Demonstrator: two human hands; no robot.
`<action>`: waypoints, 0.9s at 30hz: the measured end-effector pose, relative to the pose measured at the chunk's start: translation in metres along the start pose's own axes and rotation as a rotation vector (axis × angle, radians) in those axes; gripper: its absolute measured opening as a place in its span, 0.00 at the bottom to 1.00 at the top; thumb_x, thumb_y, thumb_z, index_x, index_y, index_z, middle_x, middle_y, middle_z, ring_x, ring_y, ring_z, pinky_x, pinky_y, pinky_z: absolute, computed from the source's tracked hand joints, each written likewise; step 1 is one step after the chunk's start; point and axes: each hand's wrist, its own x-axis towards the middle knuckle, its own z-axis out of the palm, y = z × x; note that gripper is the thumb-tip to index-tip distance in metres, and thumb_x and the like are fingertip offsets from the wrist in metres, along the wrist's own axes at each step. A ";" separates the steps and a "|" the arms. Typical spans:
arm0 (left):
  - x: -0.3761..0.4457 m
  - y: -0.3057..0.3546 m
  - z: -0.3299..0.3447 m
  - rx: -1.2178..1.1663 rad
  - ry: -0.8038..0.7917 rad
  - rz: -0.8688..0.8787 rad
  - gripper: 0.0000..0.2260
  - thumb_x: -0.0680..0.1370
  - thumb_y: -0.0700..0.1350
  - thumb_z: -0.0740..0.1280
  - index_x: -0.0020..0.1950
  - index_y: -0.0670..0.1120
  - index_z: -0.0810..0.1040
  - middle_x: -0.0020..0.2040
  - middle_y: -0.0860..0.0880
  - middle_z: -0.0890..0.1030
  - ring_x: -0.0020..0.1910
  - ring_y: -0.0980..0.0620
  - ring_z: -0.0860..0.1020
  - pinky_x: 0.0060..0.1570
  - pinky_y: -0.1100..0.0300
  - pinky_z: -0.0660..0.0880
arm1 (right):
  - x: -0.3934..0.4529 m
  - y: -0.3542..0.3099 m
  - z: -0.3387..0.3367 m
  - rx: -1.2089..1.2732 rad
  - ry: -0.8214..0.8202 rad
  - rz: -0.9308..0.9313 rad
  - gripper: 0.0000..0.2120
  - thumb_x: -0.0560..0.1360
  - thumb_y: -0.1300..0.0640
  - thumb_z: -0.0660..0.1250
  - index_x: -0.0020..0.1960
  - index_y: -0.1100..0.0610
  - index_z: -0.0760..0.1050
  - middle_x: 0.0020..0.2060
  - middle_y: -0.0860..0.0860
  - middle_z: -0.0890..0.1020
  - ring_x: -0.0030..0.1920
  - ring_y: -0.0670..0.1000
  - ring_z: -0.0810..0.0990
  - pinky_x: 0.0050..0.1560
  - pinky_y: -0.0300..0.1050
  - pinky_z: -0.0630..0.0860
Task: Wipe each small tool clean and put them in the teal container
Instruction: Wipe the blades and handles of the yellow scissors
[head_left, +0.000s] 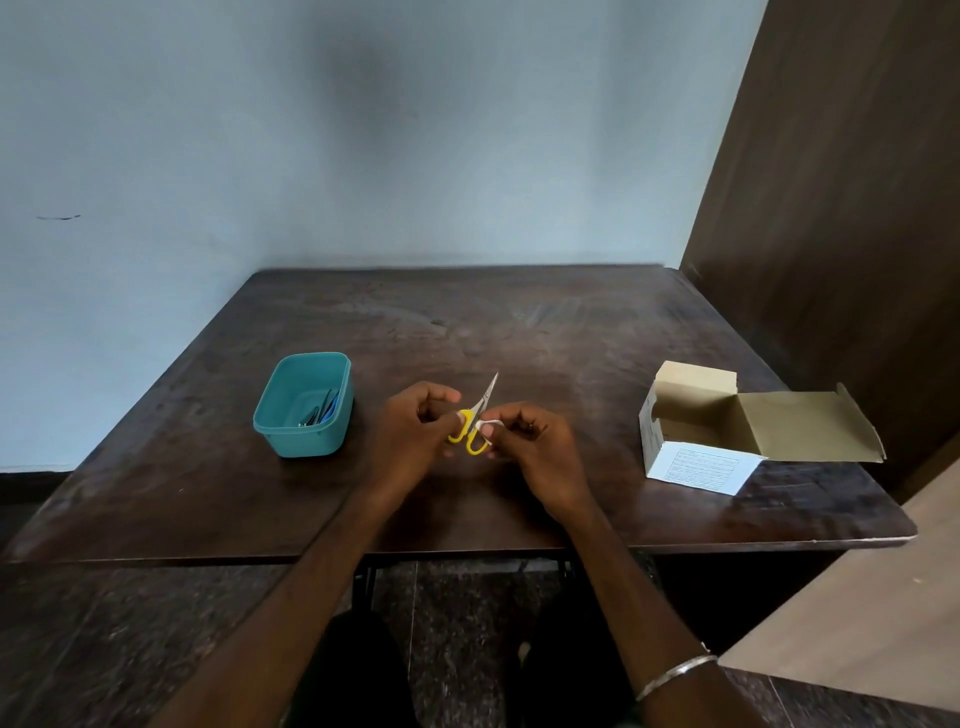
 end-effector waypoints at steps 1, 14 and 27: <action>0.000 0.000 0.001 -0.046 0.002 -0.024 0.08 0.75 0.37 0.71 0.50 0.48 0.80 0.42 0.44 0.84 0.36 0.50 0.83 0.34 0.56 0.82 | 0.000 0.000 0.000 0.012 0.002 0.005 0.06 0.75 0.68 0.70 0.51 0.70 0.81 0.43 0.64 0.85 0.40 0.55 0.83 0.41 0.45 0.81; 0.006 -0.003 -0.001 -0.908 0.042 -0.298 0.11 0.75 0.32 0.68 0.56 0.38 0.79 0.41 0.45 0.85 0.39 0.51 0.84 0.42 0.60 0.82 | -0.002 -0.001 0.002 0.047 -0.075 0.013 0.05 0.75 0.69 0.70 0.49 0.71 0.80 0.36 0.61 0.83 0.37 0.53 0.82 0.40 0.43 0.80; 0.000 -0.014 0.003 -0.628 0.052 -0.264 0.06 0.74 0.38 0.73 0.49 0.37 0.83 0.39 0.41 0.85 0.36 0.47 0.84 0.37 0.57 0.82 | -0.003 -0.004 0.000 -0.043 0.018 -0.007 0.04 0.75 0.65 0.71 0.49 0.63 0.83 0.35 0.59 0.83 0.31 0.54 0.78 0.36 0.48 0.76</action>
